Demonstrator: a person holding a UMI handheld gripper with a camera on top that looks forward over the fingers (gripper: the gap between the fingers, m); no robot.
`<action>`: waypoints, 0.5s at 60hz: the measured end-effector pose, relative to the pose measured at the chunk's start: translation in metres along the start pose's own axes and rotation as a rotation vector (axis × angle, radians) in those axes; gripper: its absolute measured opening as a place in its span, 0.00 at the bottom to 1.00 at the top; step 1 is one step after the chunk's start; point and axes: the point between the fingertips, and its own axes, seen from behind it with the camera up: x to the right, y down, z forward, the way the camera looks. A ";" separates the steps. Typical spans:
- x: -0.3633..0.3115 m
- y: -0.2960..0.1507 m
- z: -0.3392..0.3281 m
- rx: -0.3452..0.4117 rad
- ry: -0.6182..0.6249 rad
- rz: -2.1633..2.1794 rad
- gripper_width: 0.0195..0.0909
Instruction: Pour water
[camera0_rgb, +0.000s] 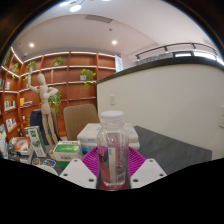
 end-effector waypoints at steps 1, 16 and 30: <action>0.000 0.000 0.000 0.001 -0.002 0.004 0.25; -0.005 0.010 -0.008 -0.033 -0.004 -0.032 0.62; -0.015 0.025 -0.068 -0.076 -0.076 -0.038 0.90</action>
